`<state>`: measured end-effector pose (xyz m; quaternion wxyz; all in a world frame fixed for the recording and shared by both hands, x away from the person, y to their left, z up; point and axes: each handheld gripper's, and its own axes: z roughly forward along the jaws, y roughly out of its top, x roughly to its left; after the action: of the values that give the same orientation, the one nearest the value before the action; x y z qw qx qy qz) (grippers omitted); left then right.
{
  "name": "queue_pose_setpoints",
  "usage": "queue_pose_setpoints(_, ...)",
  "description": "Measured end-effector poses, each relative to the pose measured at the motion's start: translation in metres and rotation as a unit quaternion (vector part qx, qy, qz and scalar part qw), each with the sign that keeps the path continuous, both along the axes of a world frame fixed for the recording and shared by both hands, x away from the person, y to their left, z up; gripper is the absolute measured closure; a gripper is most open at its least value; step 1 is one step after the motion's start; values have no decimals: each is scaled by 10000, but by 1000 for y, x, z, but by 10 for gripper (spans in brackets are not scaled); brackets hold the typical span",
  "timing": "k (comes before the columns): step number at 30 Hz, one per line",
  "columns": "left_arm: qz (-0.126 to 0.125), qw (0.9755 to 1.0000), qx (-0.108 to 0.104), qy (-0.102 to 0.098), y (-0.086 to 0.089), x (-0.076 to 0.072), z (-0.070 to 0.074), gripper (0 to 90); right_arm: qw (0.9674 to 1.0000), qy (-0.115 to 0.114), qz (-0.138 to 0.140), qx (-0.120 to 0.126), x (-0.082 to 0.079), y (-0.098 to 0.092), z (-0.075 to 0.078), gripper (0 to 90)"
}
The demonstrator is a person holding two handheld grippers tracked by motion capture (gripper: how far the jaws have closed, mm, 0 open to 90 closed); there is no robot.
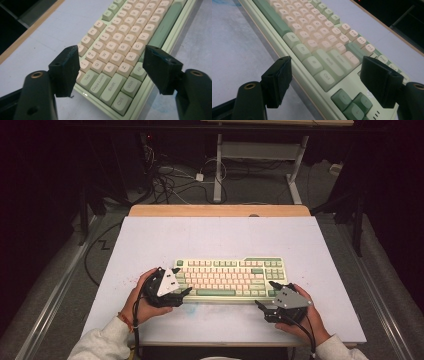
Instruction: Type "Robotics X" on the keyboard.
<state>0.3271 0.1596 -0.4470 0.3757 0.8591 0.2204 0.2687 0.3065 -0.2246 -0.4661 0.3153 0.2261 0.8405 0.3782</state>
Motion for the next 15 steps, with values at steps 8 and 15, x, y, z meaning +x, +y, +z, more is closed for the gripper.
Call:
queue_pose_setpoints(8, 236, 9995, 101, 164, 17, -10, -17, 187, 10000, 28, -13, 37, 0, 0, 1, 259)
queue_pose_setpoints(15, 433, 9985, 71, 330, 31, -22, -23, 183, 10000, 36, -14, 34, 0, 0, 0, 259)
